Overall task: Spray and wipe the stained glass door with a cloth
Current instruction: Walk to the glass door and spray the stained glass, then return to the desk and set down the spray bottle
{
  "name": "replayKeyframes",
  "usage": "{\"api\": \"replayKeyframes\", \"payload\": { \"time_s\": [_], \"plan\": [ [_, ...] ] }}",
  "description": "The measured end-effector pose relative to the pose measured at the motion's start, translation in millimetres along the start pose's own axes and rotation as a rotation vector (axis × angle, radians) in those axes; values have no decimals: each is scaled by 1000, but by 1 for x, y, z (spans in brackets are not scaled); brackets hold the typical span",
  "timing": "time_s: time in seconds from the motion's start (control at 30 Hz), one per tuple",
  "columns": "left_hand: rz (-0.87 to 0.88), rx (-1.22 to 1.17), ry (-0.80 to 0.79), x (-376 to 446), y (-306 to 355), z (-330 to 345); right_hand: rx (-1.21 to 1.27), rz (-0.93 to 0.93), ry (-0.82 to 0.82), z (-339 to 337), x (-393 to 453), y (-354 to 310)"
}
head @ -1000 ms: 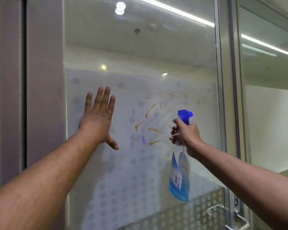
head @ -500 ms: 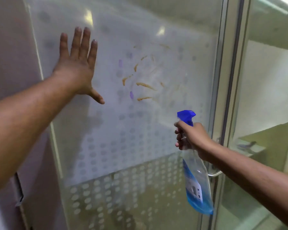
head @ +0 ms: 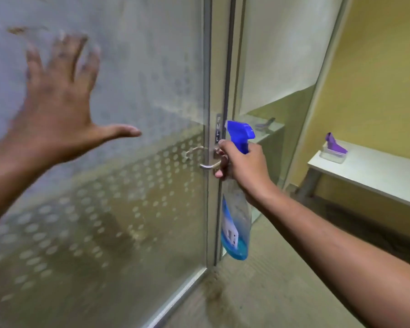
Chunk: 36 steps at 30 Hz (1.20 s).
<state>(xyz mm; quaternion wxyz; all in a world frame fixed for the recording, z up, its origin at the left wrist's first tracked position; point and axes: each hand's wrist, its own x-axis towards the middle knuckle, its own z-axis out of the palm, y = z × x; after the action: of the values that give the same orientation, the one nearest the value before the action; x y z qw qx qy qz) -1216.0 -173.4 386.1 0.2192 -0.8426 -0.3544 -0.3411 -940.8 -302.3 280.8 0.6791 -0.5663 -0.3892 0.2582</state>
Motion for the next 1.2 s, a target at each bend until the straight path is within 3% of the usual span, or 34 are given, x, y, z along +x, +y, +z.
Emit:
{"api": "replayKeyframes", "payload": {
  "time_s": [0.17,0.27,0.5,0.77,0.97,1.2],
  "plan": [
    [-17,-585,-501,-43,177,95,-81,-46,117,-43,11,22],
    [-50,-918,-626,-49,248,152,-137,-50,173,-78,20,39],
    [-177,-1395,-894,-56,364,237,-139,33,288,-180,36,86],
    [-252,-1412,-924,-41,461,299,-53,142,293,-274,48,119],
    [-308,-1453,-1012,-22,515,330,-319,195,201,-336,69,133],
    [-299,-1443,-1136,11,541,392,-366,325,173,-389,108,174]
  ]
}}
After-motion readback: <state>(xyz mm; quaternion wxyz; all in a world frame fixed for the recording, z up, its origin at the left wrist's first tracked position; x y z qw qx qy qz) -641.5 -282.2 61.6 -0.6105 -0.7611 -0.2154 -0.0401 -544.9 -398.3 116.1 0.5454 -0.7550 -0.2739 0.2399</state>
